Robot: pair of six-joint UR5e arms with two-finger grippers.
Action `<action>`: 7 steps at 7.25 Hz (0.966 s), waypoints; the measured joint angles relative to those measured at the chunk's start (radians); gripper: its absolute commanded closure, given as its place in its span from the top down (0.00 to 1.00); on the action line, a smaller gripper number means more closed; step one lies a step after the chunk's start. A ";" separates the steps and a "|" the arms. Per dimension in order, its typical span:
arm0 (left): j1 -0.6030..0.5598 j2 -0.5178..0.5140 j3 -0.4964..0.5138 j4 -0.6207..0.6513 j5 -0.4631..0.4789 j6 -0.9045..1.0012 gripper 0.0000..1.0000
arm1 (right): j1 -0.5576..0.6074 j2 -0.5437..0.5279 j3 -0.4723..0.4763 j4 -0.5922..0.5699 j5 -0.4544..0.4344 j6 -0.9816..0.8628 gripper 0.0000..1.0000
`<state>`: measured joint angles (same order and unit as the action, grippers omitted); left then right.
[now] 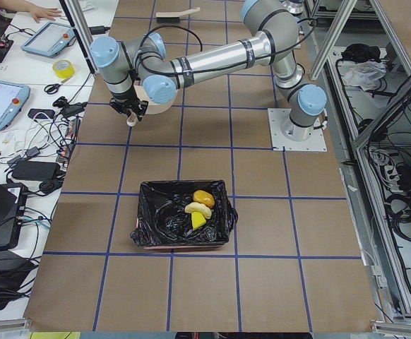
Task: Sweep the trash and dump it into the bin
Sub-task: 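Bring the empty dustpan back onto the table with the left gripper, then lower the dustpan to the table and open the left gripper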
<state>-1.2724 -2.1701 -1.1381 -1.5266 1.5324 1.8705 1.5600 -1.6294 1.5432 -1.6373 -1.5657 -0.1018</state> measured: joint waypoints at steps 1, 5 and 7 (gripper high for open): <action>-0.012 -0.009 -0.032 0.022 -0.001 -0.031 0.00 | 0.000 -0.001 0.000 0.000 0.015 0.003 1.00; -0.028 -0.020 -0.136 0.154 0.002 -0.046 0.00 | 0.000 -0.001 0.000 0.002 0.045 0.005 1.00; -0.029 -0.011 -0.180 0.198 0.002 -0.043 0.00 | 0.000 -0.001 0.002 0.002 0.045 0.005 1.00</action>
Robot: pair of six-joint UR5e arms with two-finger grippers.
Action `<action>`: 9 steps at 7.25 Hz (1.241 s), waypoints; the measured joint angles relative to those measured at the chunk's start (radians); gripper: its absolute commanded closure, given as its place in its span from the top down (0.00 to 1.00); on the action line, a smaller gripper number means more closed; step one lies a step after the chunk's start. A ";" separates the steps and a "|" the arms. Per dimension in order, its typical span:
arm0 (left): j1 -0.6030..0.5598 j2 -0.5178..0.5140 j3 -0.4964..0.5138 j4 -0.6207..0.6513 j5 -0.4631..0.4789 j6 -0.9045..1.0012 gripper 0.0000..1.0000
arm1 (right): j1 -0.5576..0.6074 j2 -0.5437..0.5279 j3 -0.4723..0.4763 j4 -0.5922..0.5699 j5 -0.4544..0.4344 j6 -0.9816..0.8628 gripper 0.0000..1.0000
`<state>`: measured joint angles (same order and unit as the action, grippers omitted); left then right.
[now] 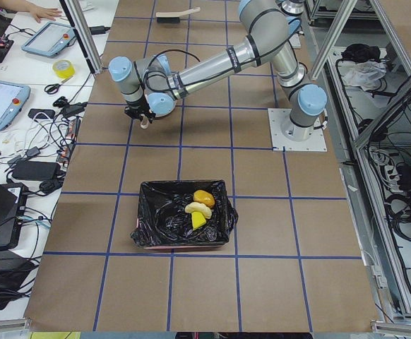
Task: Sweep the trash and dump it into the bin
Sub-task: 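Lower the dustpan to the table and open the left gripper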
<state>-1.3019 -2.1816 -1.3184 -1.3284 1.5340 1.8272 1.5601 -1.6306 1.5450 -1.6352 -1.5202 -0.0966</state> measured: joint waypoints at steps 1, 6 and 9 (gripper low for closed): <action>0.000 0.003 -0.014 0.005 -0.004 -0.002 0.00 | 0.000 0.000 0.002 0.000 0.000 0.000 1.00; -0.022 -0.003 -0.014 0.029 -0.011 -0.043 0.61 | 0.000 -0.002 0.009 0.000 0.000 0.000 1.00; -0.090 0.103 0.007 -0.088 -0.038 -0.182 0.61 | 0.000 -0.002 0.009 0.000 0.000 0.000 1.00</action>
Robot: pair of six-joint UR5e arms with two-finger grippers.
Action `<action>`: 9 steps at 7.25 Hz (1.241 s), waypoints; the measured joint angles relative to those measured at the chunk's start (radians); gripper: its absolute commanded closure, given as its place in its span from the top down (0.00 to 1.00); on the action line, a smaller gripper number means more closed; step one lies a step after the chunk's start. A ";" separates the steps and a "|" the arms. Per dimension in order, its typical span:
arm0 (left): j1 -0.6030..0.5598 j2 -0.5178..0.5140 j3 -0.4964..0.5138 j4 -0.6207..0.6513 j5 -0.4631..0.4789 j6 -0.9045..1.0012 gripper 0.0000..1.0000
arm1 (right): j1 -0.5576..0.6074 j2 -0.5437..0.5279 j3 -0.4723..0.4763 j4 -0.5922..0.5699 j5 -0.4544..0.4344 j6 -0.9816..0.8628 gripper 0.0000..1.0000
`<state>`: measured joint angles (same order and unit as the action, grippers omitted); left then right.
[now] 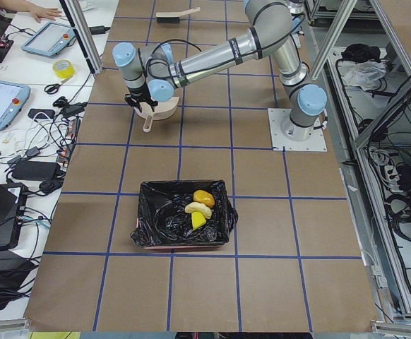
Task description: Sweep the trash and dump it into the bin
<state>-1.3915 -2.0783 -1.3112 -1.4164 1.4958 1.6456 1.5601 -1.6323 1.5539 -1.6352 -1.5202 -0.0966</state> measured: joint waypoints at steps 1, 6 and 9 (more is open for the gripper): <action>-0.020 0.050 0.014 -0.076 -0.022 -0.082 0.62 | 0.000 0.000 0.000 0.000 0.000 0.000 1.00; -0.207 0.312 0.019 -0.336 0.010 -0.604 0.66 | 0.000 0.000 0.000 0.000 0.000 0.001 1.00; -0.207 0.395 0.007 -0.404 0.007 -0.839 0.67 | 0.000 -0.003 0.000 0.000 0.000 0.001 1.00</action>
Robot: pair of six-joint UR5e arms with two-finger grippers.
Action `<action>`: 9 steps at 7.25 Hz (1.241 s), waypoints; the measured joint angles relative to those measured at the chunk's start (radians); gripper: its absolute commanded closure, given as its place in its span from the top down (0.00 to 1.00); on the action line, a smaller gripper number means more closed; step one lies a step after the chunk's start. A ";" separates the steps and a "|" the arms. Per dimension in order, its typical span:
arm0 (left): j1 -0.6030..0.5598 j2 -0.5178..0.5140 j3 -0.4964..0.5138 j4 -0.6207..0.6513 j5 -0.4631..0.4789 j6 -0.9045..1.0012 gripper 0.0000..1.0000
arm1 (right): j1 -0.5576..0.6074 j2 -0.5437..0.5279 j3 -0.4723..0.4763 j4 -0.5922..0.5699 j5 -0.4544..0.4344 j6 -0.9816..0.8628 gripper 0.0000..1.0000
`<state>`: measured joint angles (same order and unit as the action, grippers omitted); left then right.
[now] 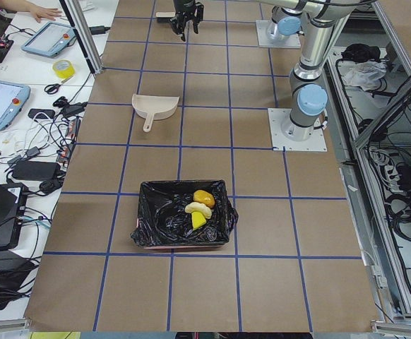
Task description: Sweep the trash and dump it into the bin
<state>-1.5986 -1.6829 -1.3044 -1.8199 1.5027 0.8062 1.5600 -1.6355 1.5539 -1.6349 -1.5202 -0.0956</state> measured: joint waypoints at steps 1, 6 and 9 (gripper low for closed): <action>-0.001 0.008 -0.003 -0.001 -0.006 -0.100 0.73 | 0.000 -0.001 0.001 0.000 0.000 0.000 1.00; -0.008 0.051 -0.027 0.008 0.000 -0.463 1.00 | 0.000 -0.004 0.003 0.000 0.000 -0.001 1.00; 0.033 0.074 -0.039 0.131 0.080 -0.512 1.00 | 0.000 -0.004 0.003 0.000 -0.001 -0.001 1.00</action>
